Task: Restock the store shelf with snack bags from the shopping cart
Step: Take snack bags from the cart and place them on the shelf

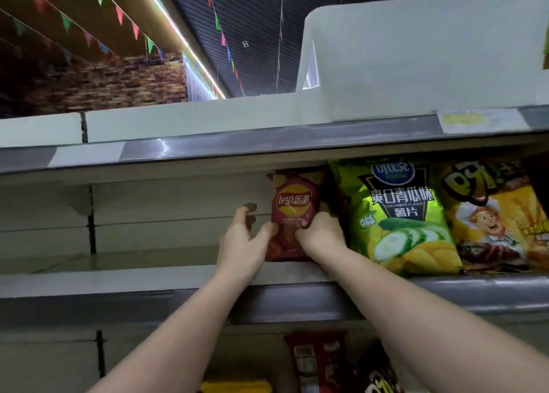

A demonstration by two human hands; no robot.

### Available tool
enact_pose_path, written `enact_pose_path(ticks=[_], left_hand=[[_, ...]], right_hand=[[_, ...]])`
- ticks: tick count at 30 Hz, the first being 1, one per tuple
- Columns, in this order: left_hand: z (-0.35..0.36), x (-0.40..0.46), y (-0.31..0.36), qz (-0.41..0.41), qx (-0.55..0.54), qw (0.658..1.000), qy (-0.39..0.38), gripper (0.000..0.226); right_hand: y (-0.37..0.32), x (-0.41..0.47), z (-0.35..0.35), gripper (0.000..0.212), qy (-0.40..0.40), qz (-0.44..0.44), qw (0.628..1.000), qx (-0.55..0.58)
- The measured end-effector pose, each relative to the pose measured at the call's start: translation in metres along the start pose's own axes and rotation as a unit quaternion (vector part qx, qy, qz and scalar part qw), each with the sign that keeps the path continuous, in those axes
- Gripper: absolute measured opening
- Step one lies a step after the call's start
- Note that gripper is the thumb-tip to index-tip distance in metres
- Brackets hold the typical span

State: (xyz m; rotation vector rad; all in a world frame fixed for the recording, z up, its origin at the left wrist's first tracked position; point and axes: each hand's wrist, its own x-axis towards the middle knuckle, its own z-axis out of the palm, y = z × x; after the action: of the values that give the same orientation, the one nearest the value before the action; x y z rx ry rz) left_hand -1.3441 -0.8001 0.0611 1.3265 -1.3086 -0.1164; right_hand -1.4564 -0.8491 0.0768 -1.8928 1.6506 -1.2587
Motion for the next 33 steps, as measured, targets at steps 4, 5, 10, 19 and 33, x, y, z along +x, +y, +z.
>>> enact_pose_path(ticks=[4, 5, 10, 19, 33], left_hand=[[-0.020, -0.028, 0.014, 0.005, -0.083, 0.996, 0.025, 0.031], [-0.026, -0.040, 0.014, 0.000, -0.105, 0.994, 0.021, 0.025], [-0.059, -0.126, -0.015, -0.059, -0.151, 0.987, -0.020, 0.015], [-0.108, -0.304, -0.134, -0.326, -0.060, 0.942, -0.045, 0.012], [-0.120, -0.500, -0.255, -0.629, 0.064, 0.774, -0.032, 0.020]], right_hand=[[0.000, -0.052, -0.021, 0.060, 0.040, -0.179, 0.980, 0.071], [0.003, -0.069, -0.023, 0.056, 0.023, -0.220, 0.970, 0.101], [0.035, -0.161, -0.001, 0.040, -0.148, -0.293, 0.917, 0.225], [0.123, -0.291, 0.104, 0.041, -0.403, -0.174, 0.884, 0.161], [0.277, -0.412, 0.221, 0.049, -0.626, -0.016, 0.769, -0.128]])
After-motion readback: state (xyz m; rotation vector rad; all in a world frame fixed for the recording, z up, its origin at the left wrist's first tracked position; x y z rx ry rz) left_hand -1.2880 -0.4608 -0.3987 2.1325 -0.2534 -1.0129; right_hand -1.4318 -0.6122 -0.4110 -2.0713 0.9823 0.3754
